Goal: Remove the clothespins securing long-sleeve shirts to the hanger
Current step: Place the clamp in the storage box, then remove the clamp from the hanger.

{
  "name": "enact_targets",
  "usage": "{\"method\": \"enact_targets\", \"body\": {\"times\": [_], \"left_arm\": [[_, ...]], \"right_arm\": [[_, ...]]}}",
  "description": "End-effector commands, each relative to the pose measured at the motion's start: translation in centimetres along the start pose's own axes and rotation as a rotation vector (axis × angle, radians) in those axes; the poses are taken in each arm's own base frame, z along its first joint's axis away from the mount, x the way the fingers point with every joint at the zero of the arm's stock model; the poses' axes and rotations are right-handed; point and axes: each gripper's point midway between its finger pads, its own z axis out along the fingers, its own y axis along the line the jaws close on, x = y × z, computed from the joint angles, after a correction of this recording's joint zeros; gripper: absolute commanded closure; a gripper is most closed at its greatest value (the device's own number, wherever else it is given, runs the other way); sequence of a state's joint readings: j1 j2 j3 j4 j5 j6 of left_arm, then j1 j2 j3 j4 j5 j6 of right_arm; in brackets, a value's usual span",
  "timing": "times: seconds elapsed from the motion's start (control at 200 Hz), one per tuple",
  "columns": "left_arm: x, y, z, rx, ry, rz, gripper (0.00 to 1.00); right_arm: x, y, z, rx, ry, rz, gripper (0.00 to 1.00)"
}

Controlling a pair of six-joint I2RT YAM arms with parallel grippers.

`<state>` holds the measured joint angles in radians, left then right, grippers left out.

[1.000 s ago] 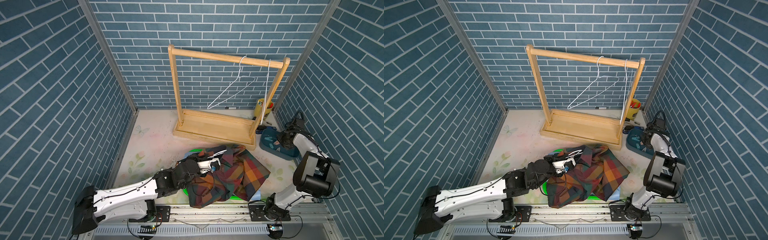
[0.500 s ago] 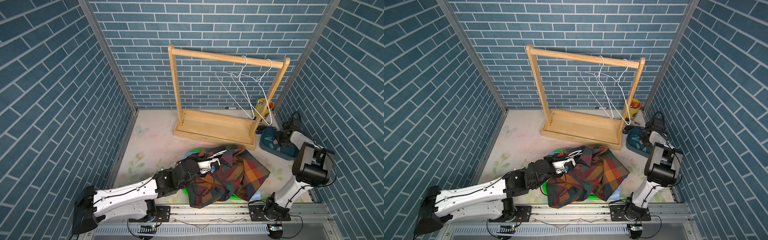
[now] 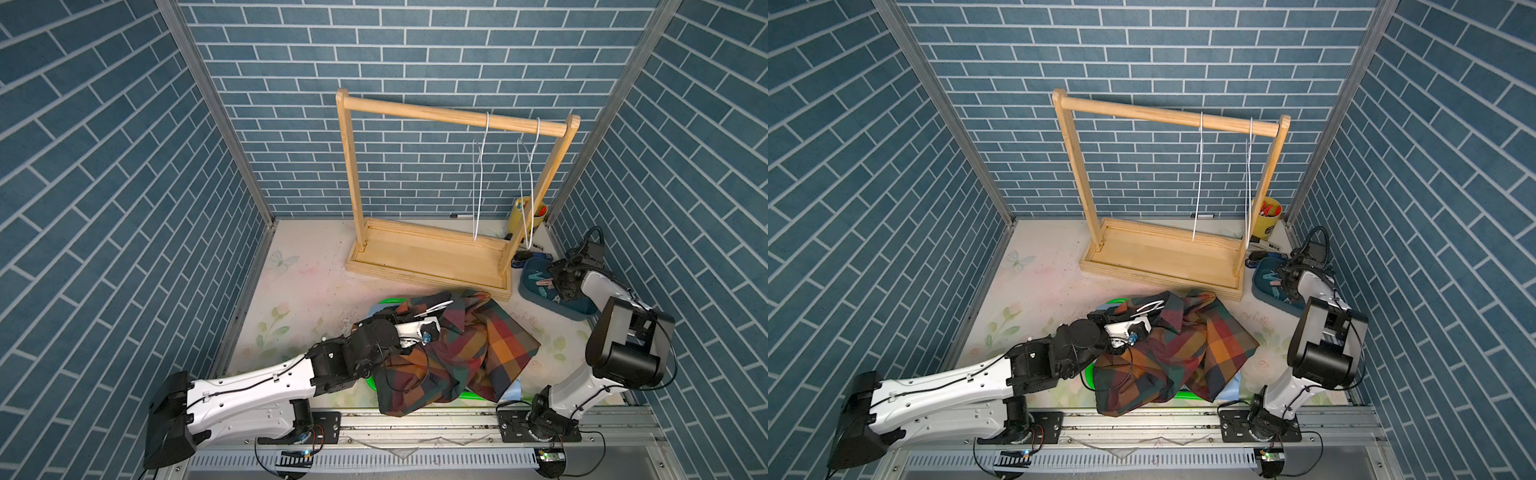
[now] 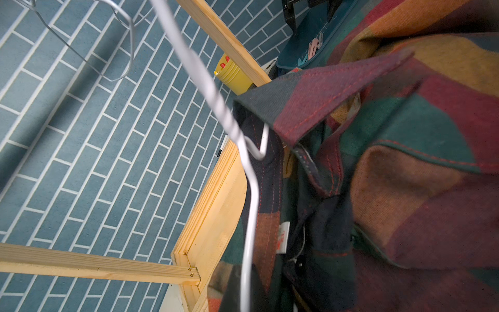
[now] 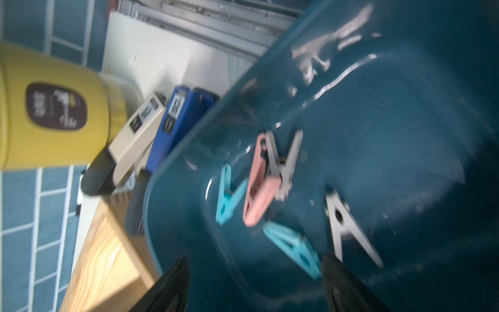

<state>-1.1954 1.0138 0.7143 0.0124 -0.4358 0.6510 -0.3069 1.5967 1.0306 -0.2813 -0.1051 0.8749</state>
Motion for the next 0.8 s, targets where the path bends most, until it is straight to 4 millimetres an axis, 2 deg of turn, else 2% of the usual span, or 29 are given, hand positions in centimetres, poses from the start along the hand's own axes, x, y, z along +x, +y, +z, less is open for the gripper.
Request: {"method": "enact_targets", "body": {"times": [0.0,0.145,0.25,0.38,0.45,0.505,0.545,0.58,0.62,0.695,0.74,0.795], "left_arm": [[-1.0,0.6,-0.1,-0.003,-0.031,-0.037,1.00],[-0.7,0.3,0.2,0.000,-0.022,-0.028,1.00],[-0.8,0.4,0.0,0.002,-0.031,-0.031,1.00],[-1.5,1.5,-0.6,0.028,-0.059,-0.058,1.00],[-1.9,2.1,-1.0,0.061,-0.082,-0.095,1.00],[-1.9,2.5,-1.0,0.082,-0.086,-0.111,1.00],[-1.7,2.6,-1.0,0.095,-0.079,-0.104,1.00],[-1.7,2.5,-0.9,0.107,-0.072,-0.089,1.00],[-1.7,2.6,-0.9,0.119,-0.066,-0.083,1.00],[-2.0,3.3,-1.1,0.138,-0.073,-0.107,1.00],[-2.0,3.7,-1.1,0.142,-0.078,-0.127,1.00],[-1.9,4.2,-1.0,0.136,-0.071,-0.140,1.00]], "right_arm": [[1.8,0.8,-2.1,-0.095,-0.012,-0.031,0.22],[4.7,0.6,-4.9,-0.140,-0.020,-0.166,0.22],[7.4,-0.8,-7.6,-0.138,0.011,-0.284,0.21],[10.0,-2.6,-11.5,-0.196,-0.005,-0.375,0.19],[12.0,-2.5,-13.3,-0.281,0.008,-0.455,0.19],[14.0,-2.5,-14.0,-0.310,0.050,-0.536,0.19],[15.8,-1.7,-14.2,-0.371,0.093,-0.568,0.18],[17.2,-1.2,-14.3,-0.413,0.126,-0.598,0.13],[18.1,-1.0,-14.3,-0.407,0.135,-0.635,0.10],[19.1,0.4,-15.5,-0.454,0.113,-0.731,0.07],[19.3,1.8,-17.0,-0.520,0.071,-0.784,0.02],[19.2,3.4,-18.8,-0.586,0.010,-0.847,0.01]]}}
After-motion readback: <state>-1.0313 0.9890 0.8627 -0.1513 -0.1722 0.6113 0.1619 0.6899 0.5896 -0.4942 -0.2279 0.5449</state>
